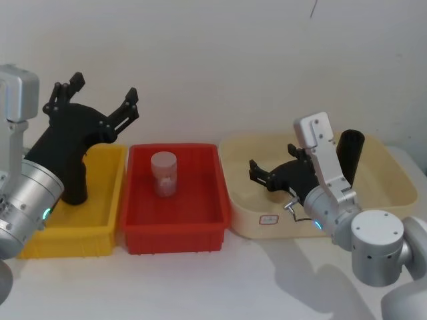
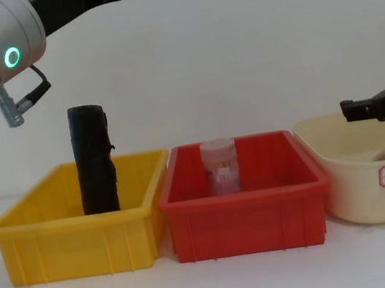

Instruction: Pick up the garbage bag with the one hand and transfer it to the other hand.

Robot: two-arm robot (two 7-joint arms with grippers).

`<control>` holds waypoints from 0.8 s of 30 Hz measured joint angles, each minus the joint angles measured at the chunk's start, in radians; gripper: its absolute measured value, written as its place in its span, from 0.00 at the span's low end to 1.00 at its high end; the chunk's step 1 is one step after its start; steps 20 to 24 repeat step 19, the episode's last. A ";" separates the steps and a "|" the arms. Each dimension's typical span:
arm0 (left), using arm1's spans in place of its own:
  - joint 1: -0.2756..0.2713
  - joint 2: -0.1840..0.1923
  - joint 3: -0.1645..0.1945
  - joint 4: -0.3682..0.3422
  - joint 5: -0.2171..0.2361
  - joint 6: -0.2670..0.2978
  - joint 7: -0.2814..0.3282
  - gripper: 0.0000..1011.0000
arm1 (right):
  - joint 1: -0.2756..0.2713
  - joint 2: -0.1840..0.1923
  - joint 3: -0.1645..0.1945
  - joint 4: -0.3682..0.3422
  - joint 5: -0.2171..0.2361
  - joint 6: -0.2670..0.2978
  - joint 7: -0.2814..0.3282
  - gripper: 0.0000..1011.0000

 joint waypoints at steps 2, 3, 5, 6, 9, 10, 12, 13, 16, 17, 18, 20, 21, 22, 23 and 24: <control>0.000 0.000 0.000 0.000 0.000 0.000 0.000 0.99 | -0.008 0.000 0.007 -0.005 0.000 0.000 0.001 0.99; 0.000 0.000 0.000 0.000 0.000 0.000 0.000 0.99 | -0.008 0.000 0.007 -0.005 0.000 0.000 0.001 0.99; 0.000 0.000 0.000 0.000 0.000 0.000 0.000 0.99 | -0.020 0.000 0.017 -0.020 0.009 -0.002 0.007 0.99; 0.000 0.000 0.000 0.000 0.000 0.000 0.000 0.99 | -0.023 0.000 0.018 -0.025 0.012 -0.004 0.009 0.99; 0.000 0.000 0.000 0.000 0.000 0.000 0.000 0.99 | -0.036 0.000 0.024 -0.042 0.023 -0.009 0.017 0.99; 0.000 0.000 0.000 0.000 0.000 0.000 0.000 0.99 | -0.044 -0.001 0.027 -0.055 0.032 -0.013 0.023 0.99; 0.000 0.000 0.000 0.000 0.000 0.000 0.000 0.99 | -0.051 0.000 0.031 -0.068 0.039 -0.016 0.029 0.99; 0.000 0.000 0.000 0.000 0.000 0.000 0.000 0.99 | -0.059 0.000 0.034 -0.081 0.046 -0.018 0.033 0.99; 0.000 0.000 0.000 0.000 0.000 0.000 0.000 0.99 | -0.072 0.000 0.038 -0.102 0.057 -0.022 0.041 0.99; 0.000 0.000 0.000 0.000 0.000 0.000 0.000 0.99 | -0.075 0.000 0.039 -0.106 0.059 -0.023 0.043 0.99; 0.000 0.000 0.000 0.000 0.000 0.000 0.000 0.99 | -0.077 0.000 0.040 -0.110 0.061 -0.023 0.044 0.99; 0.000 0.000 0.000 0.000 0.000 0.000 0.000 0.99 | -0.081 0.000 0.042 -0.116 0.065 -0.025 0.046 0.99; 0.000 0.000 0.000 0.000 0.000 0.000 0.000 0.99 | -0.081 0.000 0.042 -0.116 0.065 -0.025 0.046 0.99; 0.000 0.000 0.000 0.000 0.000 0.000 0.000 0.99 | -0.081 0.000 0.042 -0.116 0.065 -0.025 0.046 0.99; 0.000 0.000 0.000 0.000 0.000 0.000 0.000 0.99 | -0.081 0.000 0.042 -0.116 0.065 -0.025 0.046 0.99; 0.000 0.000 0.000 0.000 0.000 0.000 0.000 0.99 | -0.081 0.000 0.042 -0.116 0.065 -0.025 0.046 0.99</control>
